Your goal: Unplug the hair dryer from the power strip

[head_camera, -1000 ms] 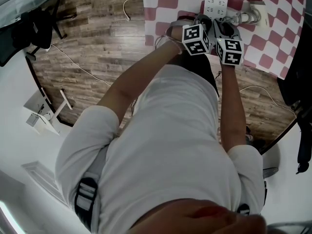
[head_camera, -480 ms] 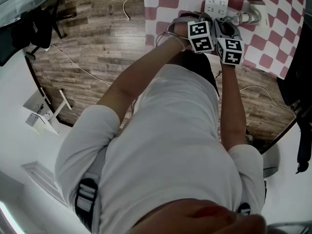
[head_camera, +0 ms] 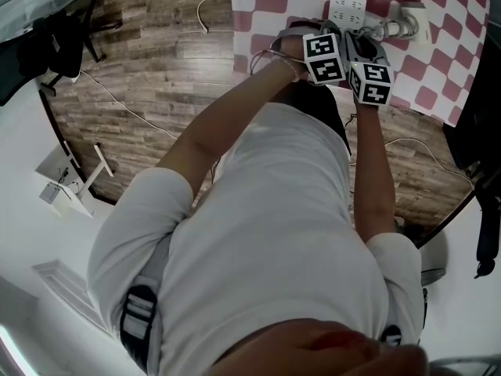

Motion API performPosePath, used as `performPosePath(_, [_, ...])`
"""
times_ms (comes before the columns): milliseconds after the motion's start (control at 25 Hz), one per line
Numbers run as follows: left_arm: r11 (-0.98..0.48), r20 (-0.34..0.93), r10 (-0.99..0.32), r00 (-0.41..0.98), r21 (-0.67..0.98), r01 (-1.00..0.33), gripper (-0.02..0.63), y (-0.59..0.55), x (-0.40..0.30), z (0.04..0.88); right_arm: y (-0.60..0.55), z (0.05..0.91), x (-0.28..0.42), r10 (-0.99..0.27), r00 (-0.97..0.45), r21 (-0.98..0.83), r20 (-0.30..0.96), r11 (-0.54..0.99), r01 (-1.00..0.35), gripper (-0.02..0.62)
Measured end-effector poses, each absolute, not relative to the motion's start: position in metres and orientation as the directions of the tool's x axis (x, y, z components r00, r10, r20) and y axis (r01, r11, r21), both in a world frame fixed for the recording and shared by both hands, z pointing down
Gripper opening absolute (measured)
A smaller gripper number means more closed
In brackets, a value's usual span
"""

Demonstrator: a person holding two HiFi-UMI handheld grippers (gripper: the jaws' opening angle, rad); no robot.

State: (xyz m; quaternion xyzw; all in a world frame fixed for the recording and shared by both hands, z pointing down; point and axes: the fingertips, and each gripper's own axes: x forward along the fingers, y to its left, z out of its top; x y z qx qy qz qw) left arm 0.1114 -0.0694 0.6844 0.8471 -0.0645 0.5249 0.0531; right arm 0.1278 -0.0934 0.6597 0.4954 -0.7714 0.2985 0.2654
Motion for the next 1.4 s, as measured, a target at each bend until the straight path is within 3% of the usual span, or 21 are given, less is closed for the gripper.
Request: performPosePath(1400, [-0.986,0.912,-0.05,0.407,0.02,-0.167,0.031,-0.0685,0.1132,0.6852,-0.0899,0.6533,0.131,-0.617,-0.393,-0.255,0.682,0.304,-0.918,0.069])
